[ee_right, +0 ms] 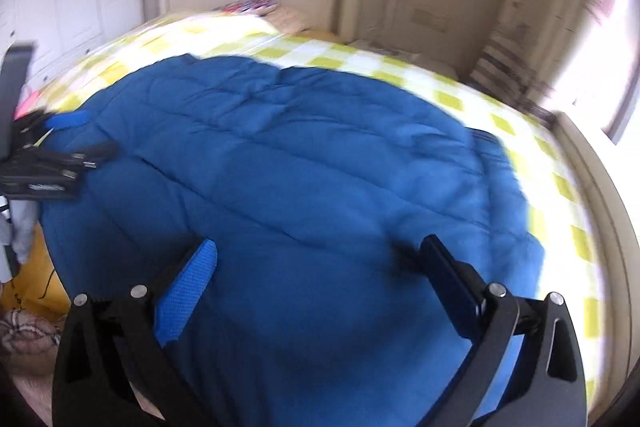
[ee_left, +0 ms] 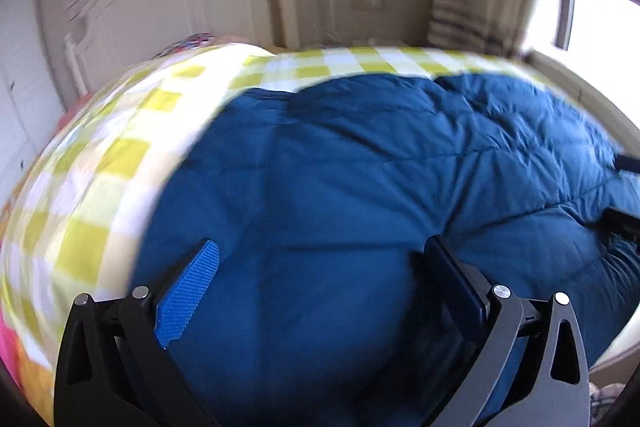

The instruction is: Fold large clothes

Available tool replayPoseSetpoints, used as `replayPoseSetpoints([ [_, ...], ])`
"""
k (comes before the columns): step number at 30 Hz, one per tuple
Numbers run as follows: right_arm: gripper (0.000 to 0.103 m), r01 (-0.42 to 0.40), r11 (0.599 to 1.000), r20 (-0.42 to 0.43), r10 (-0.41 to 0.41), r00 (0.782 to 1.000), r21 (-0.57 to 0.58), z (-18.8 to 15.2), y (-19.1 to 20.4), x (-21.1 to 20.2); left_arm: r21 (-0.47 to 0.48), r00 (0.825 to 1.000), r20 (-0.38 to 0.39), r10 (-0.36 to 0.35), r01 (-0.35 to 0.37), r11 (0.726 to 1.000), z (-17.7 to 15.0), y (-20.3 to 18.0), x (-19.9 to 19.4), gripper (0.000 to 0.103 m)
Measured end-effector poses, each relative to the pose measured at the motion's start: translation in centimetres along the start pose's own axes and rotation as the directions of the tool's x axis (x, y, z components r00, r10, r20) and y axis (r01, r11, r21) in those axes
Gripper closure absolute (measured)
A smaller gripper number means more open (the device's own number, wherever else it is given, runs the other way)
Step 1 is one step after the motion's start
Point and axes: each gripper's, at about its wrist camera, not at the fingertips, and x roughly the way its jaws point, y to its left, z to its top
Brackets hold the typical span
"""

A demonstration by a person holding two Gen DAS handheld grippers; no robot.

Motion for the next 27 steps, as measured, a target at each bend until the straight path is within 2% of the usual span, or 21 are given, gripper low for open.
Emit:
replayPoseSetpoints([
  [2, 0.003, 0.008, 0.998, -0.001, -0.008, 1.000, 0.058, -1.4, -2.2, -0.5, -0.040, 1.000, 0.006, 0.015, -0.015, 0.999, -1.1, 1.9, 0.3, 0.004],
  [5, 0.003, -0.103, 0.983, 0.041, 0.098, 0.994, 0.155, -4.0, -5.6, -0.6, -0.054, 0.999, -0.002, -0.033, 0.033, 0.998, -1.5, 2.9, 1.1, 0.004],
  [8, 0.007, -0.090, 0.979, 0.071, 0.077, 0.994, 0.186, -4.8, -6.4, -2.4, -0.022, 1.000, -0.028, 0.010, -0.011, 1.000, -1.0, 2.1, 1.5, 0.004],
  [10, 0.008, -0.094, 0.968, 0.113, 0.069, 0.991, 0.232, -5.7, -7.4, -4.4, -0.020, 1.000, -0.030, 0.008, -0.009, 1.000, -1.0, 2.0, 1.7, 0.004],
  [12, 0.009, -0.108, 0.941, 0.169, 0.056, 0.984, 0.320, -7.5, -9.3, -6.4, -0.018, 1.000, -0.017, 0.004, -0.005, 1.000, -1.3, 2.1, 1.4, 0.004],
  [15, 0.017, -0.154, 0.861, 0.245, 0.036, 0.969, 0.485, -11.7, -12.2, -8.8, -0.012, 1.000, -0.004, 0.010, -0.010, 1.000, -1.8, 2.2, 0.8, 0.004],
  [18, 0.027, -0.254, 0.747, 0.307, 0.070, 0.949, 0.615, -15.9, -14.4, -9.3, -0.011, 1.000, -0.003, 0.014, -0.014, 1.000, -1.9, 2.2, 0.6, 0.004],
  [19, 0.032, -0.309, 0.704, 0.329, 0.112, 0.937, 0.639, -17.1, -14.8, -8.9, -0.011, 1.000, -0.003, 0.015, -0.015, 1.000, -1.9, 2.2, 0.6, 0.004],
  [20, 0.036, -0.339, 0.680, 0.341, 0.137, 0.930, 0.650, -17.7, -14.9, -8.5, -0.011, 1.000, -0.003, 0.015, -0.015, 1.000, -1.9, 2.2, 0.6, 0.004],
  [23, 0.036, -0.418, 0.641, 0.372, 0.216, 0.903, 0.644, -17.9, -14.4, -7.3, -0.010, 1.000, 0.001, 0.011, -0.011, 1.000, -1.9, 2.2, 0.6, 0.004],
  [27, 0.035, -0.415, 0.635, 0.347, 0.238, 0.907, 0.651, -17.1, -13.4, -5.7, -0.011, 1.000, 0.002, 0.009, -0.009, 1.000, -1.9, 2.3, 0.7, 0.004],
])
